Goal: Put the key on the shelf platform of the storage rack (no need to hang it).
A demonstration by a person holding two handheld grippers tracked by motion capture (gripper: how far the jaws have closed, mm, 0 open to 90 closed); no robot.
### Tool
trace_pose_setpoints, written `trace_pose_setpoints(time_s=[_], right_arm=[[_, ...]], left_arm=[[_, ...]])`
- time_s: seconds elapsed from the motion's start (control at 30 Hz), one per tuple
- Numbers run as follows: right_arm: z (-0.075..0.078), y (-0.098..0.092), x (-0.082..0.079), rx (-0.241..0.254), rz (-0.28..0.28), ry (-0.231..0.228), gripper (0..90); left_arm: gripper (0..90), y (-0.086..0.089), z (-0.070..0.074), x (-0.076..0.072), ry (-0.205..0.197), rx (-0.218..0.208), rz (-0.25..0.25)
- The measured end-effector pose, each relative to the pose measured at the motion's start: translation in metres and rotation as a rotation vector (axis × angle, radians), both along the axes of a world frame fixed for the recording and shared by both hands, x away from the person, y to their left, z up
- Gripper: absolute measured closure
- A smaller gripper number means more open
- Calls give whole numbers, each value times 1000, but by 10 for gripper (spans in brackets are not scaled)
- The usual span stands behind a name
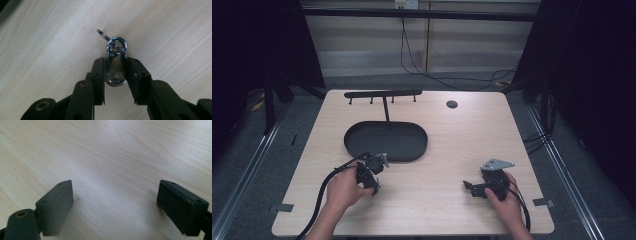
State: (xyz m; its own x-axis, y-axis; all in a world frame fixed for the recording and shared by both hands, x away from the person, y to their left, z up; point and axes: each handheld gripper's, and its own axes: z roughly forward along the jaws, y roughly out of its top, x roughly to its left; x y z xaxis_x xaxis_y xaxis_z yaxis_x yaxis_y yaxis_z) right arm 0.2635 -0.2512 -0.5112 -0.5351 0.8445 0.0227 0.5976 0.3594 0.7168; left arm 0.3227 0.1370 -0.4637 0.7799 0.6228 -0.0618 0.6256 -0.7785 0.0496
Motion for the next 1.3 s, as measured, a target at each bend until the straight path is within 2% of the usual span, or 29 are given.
trace_pose_setpoints(time_s=[0.03, 0.13, 0.53, 1.0, 1.13, 1.3], right_arm=[[0, 0, 0, 0, 0, 0, 134], [0, 0, 0, 0, 0, 0, 134], [0, 0, 0, 0, 0, 0, 134], [0, 0, 0, 0, 0, 0, 133], [0, 0, 0, 0, 0, 0, 133], [0, 0, 0, 0, 0, 0, 134]], left_arm=[[680, 1, 0, 0, 0, -8, 13], [680, 4, 3, 1, 8, -25, 10], [680, 14, 21, 4, 9, -53, 22], [680, 21, 45, 12, 8, -58, 29], [680, 24, 53, 16, 19, -62, 34], [680, 27, 60, 23, 13, -61, 49]])
